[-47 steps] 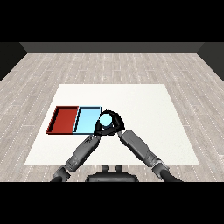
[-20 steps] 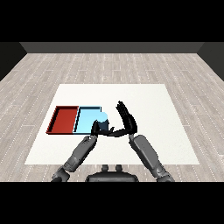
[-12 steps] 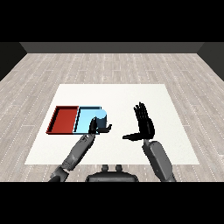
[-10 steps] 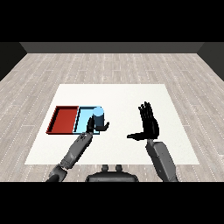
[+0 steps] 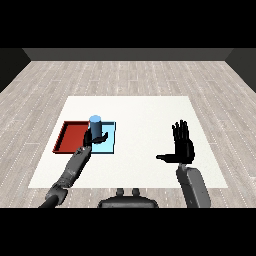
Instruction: Pick the blue can and put it in the blue box
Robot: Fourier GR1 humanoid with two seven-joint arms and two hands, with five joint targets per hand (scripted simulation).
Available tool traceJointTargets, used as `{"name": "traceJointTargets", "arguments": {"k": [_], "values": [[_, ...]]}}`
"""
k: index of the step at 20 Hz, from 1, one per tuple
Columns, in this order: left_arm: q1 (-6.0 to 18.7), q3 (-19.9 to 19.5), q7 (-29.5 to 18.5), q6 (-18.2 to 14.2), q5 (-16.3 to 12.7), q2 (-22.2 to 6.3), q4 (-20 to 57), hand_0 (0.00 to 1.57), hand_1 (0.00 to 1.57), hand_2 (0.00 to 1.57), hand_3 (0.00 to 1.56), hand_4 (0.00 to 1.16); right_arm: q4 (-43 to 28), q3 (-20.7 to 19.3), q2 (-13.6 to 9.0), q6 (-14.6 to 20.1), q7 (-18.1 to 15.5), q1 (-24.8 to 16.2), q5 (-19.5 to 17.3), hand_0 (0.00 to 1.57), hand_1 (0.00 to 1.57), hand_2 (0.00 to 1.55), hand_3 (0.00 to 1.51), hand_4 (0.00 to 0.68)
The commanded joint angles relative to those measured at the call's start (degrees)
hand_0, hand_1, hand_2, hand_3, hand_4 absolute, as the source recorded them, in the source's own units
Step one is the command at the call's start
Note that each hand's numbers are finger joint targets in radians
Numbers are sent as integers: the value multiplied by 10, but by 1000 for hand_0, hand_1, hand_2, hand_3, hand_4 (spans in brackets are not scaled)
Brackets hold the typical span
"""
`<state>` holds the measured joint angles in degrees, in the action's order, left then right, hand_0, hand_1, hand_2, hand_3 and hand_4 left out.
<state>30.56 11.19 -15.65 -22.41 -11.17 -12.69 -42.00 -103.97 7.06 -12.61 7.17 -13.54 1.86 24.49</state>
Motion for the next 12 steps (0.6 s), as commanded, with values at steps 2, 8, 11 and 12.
{"name": "traceJointTargets", "arguments": {"k": [2,8,11,12], "values": [[57,-45,30,20,1,-37,121,1571,1571,1571,1517,1068,-12,-9,0,5,15,4,-5,0,0,0,0,0],[126,-39,63,5,46,-42,264,1571,1571,1548,1401,991,66,-12,25,-4,-17,10,-12,0,0,0,0,0],[140,-36,75,3,58,-21,320,1548,1548,1484,1382,971,102,-48,18,-19,-16,36,14,0,0,0,0,0],[150,-22,93,-22,75,-4,327,1571,1571,1502,1378,987,121,-38,25,-14,-34,41,-10,0,0,0,0,0]]}}
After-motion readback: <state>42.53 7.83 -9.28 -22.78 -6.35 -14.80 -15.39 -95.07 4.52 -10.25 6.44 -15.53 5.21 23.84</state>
